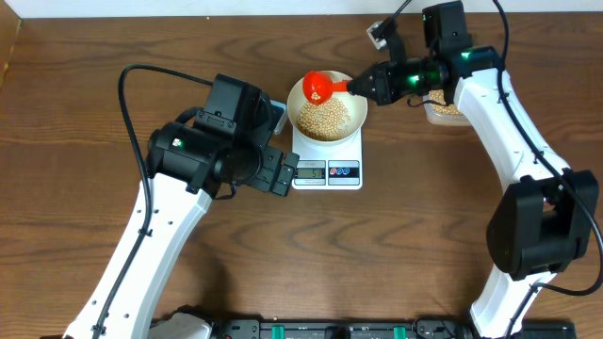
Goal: Scoop item into bowl and weigh 50g on scale
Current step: 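Carry the red scoop with the right gripper back to the soybean tub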
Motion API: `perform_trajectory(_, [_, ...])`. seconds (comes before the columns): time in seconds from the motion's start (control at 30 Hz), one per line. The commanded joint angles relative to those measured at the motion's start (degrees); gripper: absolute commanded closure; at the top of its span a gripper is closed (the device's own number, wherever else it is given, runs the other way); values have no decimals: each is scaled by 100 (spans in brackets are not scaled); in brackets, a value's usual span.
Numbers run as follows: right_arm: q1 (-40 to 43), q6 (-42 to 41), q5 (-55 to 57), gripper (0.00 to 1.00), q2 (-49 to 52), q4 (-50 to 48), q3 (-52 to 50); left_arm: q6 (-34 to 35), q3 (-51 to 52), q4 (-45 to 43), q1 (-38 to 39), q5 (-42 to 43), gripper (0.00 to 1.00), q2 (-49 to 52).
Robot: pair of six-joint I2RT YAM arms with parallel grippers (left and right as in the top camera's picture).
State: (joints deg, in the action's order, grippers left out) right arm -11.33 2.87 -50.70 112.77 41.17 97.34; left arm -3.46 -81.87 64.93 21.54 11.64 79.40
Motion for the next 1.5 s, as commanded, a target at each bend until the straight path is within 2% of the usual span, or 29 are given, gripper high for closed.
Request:
perform_trajectory(0.0, [92,-46,-175,99,-179,-20,48,-81,55,20,2,-59,2,-42])
perform_trajectory(0.5, [254,-57,-431,99,-289,-33,52,-81,55,20,2,-59,2,-42])
perform_trajectory(0.73, [1071,-323,-817,99,-625,81,55,-81,55,20,2,-59,2,-42])
perform_trajectory(0.93, [2031,122,-789,99,-702,796,55,-81,55,20,2,-59,2,-42])
perform_trajectory(1.13, [2830,761,339,99,-702,1784,55,-81,55,20,2,-59,2,-42])
perform_trajectory(1.47, [2927,1003,1657,99,-702,1598,52,-81,55,20,2,-59,2,-42])
